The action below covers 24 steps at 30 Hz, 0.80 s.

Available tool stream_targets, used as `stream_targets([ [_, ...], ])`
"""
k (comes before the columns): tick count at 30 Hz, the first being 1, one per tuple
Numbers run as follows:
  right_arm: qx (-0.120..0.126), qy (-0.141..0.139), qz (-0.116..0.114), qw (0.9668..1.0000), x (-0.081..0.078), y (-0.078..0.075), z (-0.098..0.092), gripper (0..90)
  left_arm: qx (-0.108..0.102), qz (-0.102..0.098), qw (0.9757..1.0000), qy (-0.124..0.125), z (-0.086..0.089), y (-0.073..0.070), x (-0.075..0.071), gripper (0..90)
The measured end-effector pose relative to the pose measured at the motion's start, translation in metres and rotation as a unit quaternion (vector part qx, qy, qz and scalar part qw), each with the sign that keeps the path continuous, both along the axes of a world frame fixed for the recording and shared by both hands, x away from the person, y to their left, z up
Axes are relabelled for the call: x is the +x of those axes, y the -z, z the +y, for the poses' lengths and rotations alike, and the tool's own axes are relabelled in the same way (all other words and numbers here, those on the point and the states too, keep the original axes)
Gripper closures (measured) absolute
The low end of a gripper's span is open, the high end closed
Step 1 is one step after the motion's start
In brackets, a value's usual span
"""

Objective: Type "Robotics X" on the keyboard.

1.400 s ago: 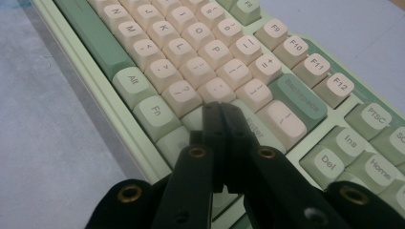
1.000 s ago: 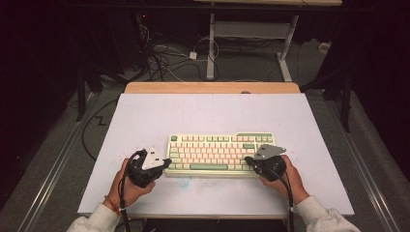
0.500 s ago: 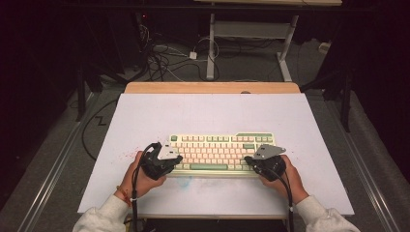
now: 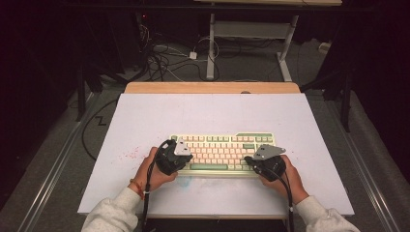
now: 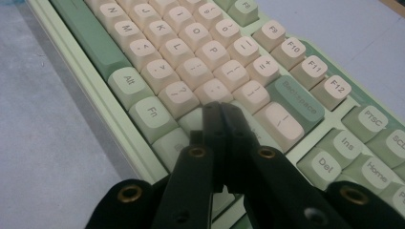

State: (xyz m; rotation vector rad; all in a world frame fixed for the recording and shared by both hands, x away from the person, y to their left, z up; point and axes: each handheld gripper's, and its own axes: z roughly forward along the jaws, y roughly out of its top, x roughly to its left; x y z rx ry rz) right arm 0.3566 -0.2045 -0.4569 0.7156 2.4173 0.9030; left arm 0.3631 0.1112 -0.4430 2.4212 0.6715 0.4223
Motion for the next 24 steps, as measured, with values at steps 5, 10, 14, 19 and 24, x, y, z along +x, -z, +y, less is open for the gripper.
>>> stream_targets([
  [5,0.000,0.000,0.000,1.0000,0.0000,0.0000,-0.0001,90.0,0.009,0.001,0.9999,0.005,-0.0061,0.0024,0.0035,86.4],
  [10,0.000,-0.001,0.000,1.0000,0.0000,0.0001,0.0000,90.0,0.009,-0.003,0.9999,0.006,-0.0085,0.0007,0.0048,86.4],
  [14,-0.001,-0.001,-0.001,1.0000,0.0000,0.0000,0.0000,90.0,0.011,-0.002,0.9999,0.008,-0.0088,0.0004,0.0048,86.4],
  [19,-0.001,0.001,-0.001,1.0000,-0.0004,0.0002,0.0005,90.0,0.017,0.000,0.9998,0.009,-0.0084,0.0019,0.0051,86.3],
  [24,-0.003,0.001,-0.003,1.0000,-0.0007,0.0002,0.0006,90.0,0.020,0.001,0.9997,0.012,-0.0093,0.0028,0.0043,86.3],
])
